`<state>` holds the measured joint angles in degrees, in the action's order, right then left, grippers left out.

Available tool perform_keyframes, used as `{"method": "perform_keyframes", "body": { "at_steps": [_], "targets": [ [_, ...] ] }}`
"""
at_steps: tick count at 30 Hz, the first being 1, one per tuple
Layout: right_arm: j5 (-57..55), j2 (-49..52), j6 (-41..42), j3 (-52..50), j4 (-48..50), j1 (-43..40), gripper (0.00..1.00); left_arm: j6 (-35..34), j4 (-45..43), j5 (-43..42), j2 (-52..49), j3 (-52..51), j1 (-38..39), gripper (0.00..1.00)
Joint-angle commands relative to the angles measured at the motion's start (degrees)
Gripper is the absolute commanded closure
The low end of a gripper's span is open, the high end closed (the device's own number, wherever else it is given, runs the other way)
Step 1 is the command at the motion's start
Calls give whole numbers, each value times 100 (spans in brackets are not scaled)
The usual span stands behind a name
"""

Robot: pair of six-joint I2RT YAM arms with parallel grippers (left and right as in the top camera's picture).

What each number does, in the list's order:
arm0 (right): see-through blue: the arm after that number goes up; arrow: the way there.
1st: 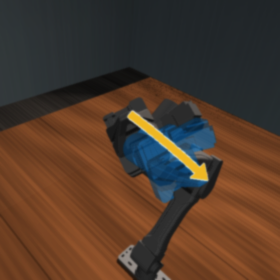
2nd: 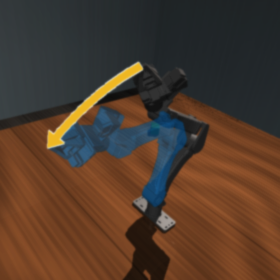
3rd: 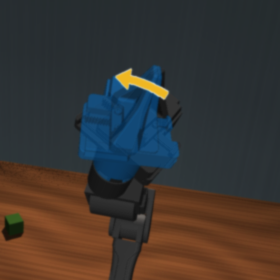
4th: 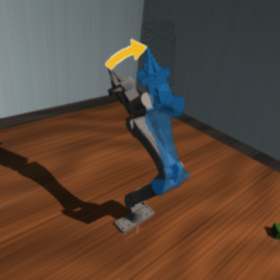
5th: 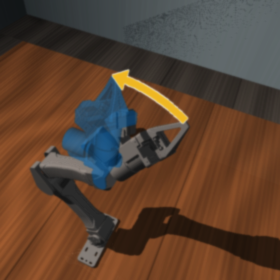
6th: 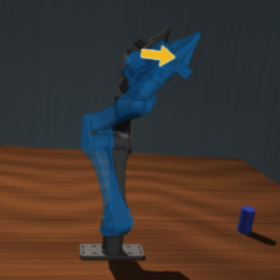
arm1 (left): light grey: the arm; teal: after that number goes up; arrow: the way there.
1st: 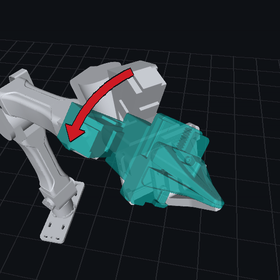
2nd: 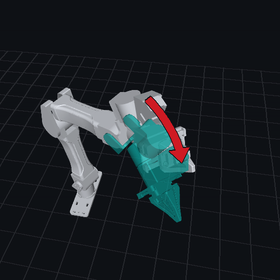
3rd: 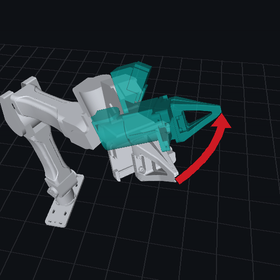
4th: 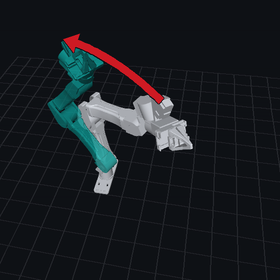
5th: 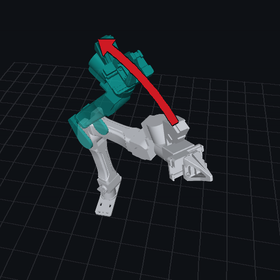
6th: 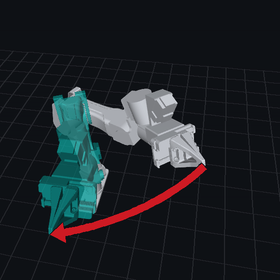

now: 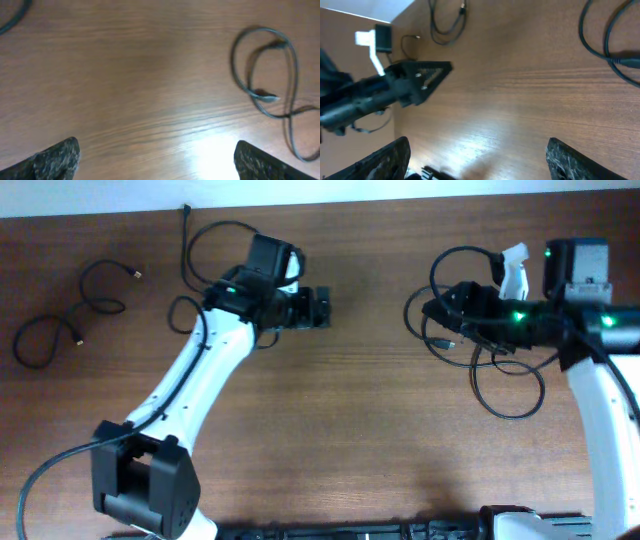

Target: Untangle cables

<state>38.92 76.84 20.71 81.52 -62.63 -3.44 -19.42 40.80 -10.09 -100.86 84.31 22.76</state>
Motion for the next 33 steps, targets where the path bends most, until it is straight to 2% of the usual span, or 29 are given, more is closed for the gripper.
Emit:
{"method": "perform_keyframes", "body": {
  "at_steps": [1, 5, 12, 17, 22, 26, 33],
  "targets": [
    [-192, -310, -68, 11, -160, 13, 15, -70, -267, 330, -37, 7, 387, 1],
    [-481, -439, 83, 11, -195, 2, 15, -70, -470, 903, -39, 7, 702, 1],
    [-966, -446, 590, 11, -188, -9, 15, -68, -981, 745, -186, 7, 977, 1],
    [-1016, -444, 597, 11, -192, -7, 14, 20, -1207, 494, -739, 7, 1145, 1],
    [-1180, -437, 597, 11, -326, -7, 14, 636, -1764, 564, -1062, 7, 1329, 1],
    [-1384, -437, 597, 11, -428, -7, 14, 627, -2070, 647, -1327, 7, 1340, 1],
    [-1893, -437, 597, 7, -485, -7, 14, 496, -2105, 498, -1604, 7, 1502, 1]
  ]
}}
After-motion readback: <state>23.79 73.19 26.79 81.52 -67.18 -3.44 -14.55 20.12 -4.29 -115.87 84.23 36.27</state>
